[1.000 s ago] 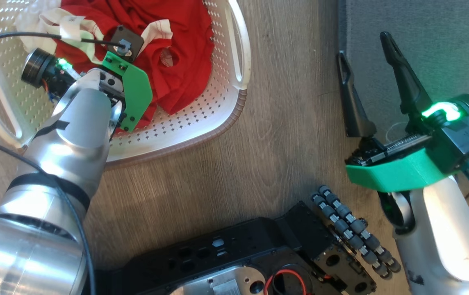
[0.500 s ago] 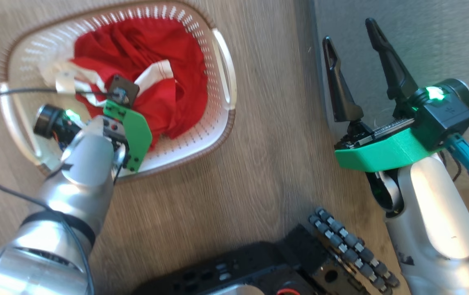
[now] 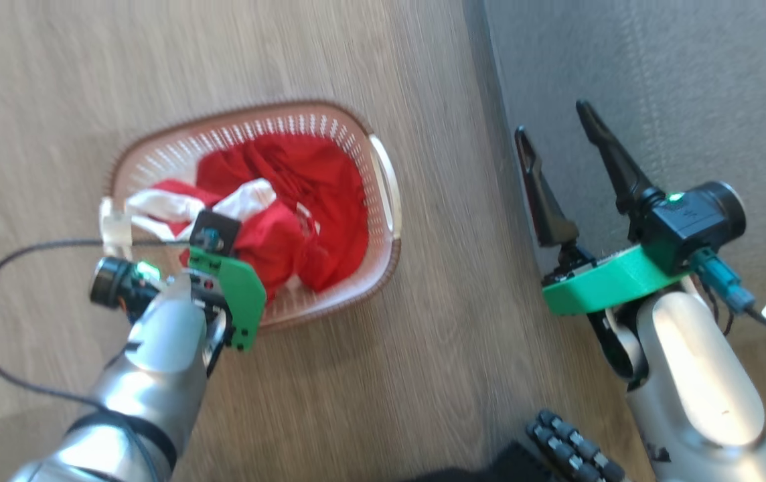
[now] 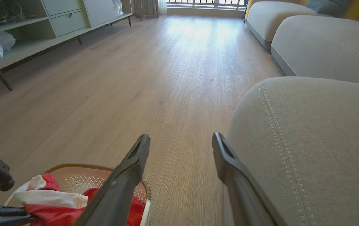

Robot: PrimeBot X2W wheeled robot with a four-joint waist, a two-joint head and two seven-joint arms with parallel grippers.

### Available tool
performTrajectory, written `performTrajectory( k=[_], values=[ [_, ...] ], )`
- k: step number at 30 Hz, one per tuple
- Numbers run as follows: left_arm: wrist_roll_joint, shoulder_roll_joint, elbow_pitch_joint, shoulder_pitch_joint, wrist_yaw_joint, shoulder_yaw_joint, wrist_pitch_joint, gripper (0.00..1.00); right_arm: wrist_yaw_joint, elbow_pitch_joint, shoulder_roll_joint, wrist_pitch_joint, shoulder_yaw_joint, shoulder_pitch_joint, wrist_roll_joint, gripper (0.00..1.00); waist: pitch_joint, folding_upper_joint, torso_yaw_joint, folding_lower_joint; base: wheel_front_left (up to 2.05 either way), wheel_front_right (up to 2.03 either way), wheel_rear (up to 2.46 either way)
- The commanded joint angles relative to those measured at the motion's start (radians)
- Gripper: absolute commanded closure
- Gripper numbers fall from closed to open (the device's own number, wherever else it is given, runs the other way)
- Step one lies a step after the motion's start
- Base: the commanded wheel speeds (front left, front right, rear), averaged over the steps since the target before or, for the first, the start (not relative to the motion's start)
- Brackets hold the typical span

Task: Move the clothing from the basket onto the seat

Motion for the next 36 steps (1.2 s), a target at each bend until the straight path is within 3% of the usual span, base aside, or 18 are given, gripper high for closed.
performTrajectory(
  k=[1, 11, 20, 24, 36],
  values=[
    [-0.013, 0.011, -0.020, 0.025, -0.004, 0.016, -0.019, 1.00, 0.000, -0.021, -0.007, -0.006, 0.023, 0.033, -0.006, 0.00, -0.080, -0.0001, 0.024, 0.0000, 0.00, 0.00, 0.00],
    [-0.134, 0.011, -0.123, 0.140, -0.008, -0.039, -0.063, 1.00, 0.000, 0.012, -0.028, -0.006, 0.025, 0.101, -0.027, 0.00, -0.268, -0.0001, 0.091, 0.0000, 0.00, 0.00, 0.00],
    [-0.206, 0.011, -0.335, 0.225, 0.037, -0.070, -0.065, 1.00, 0.000, 0.030, -0.021, -0.006, -0.025, 0.177, -0.020, 0.00, -0.400, -0.0001, 0.160, 0.0000, 0.00, 0.00, 0.00],
    [-0.209, 0.011, -0.442, 0.271, 0.055, -0.052, -0.065, 1.00, 0.000, 0.030, -0.019, -0.006, -0.035, 0.204, -0.022, 0.00, -0.451, -0.0001, 0.177, 0.0000, 0.00, 0.00, 0.00],
    [-0.150, 0.010, -0.719, 0.398, 0.037, 0.046, -0.065, 1.00, 0.000, 0.074, 0.009, -0.006, -0.069, 0.262, -0.017, 0.00, -0.579, -0.0001, 0.187, 0.0000, 0.00, 0.00, 0.00]
  ],
)
